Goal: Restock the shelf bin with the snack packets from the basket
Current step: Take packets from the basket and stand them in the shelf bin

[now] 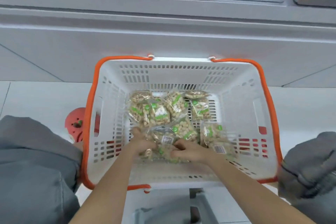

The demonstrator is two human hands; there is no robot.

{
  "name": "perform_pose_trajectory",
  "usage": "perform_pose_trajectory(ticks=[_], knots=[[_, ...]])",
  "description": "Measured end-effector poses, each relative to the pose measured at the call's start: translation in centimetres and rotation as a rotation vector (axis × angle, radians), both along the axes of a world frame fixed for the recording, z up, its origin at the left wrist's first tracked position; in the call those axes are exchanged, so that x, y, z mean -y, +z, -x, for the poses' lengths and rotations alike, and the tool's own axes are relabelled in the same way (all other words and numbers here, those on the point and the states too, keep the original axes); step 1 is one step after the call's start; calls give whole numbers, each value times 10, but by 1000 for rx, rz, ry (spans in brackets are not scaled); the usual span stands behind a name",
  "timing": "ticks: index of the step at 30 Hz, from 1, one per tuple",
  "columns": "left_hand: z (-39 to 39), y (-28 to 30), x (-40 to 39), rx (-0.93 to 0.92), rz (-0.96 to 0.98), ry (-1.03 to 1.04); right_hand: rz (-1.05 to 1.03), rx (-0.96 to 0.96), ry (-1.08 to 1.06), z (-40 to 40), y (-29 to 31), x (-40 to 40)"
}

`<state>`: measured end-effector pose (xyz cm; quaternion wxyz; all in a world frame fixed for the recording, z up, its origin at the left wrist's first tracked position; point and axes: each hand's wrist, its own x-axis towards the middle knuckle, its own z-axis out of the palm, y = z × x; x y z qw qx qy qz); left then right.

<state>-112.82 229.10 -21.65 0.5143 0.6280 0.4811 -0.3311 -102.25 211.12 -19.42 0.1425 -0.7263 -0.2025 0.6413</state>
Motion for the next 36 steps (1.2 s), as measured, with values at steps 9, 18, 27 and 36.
perform_pose_trajectory(ticks=[9,18,27,36], knots=[[1,34,4,66,-68,82,-96,285,-269,30,17,-16],[-62,173,-27,386,11,73,-340,-19,-747,-56,134,-12],[-92,323,-31,782,388,84,-694,81,-663,-97,279,0],[-92,335,-15,956,-235,66,-884,60,-759,-94,299,-6]])
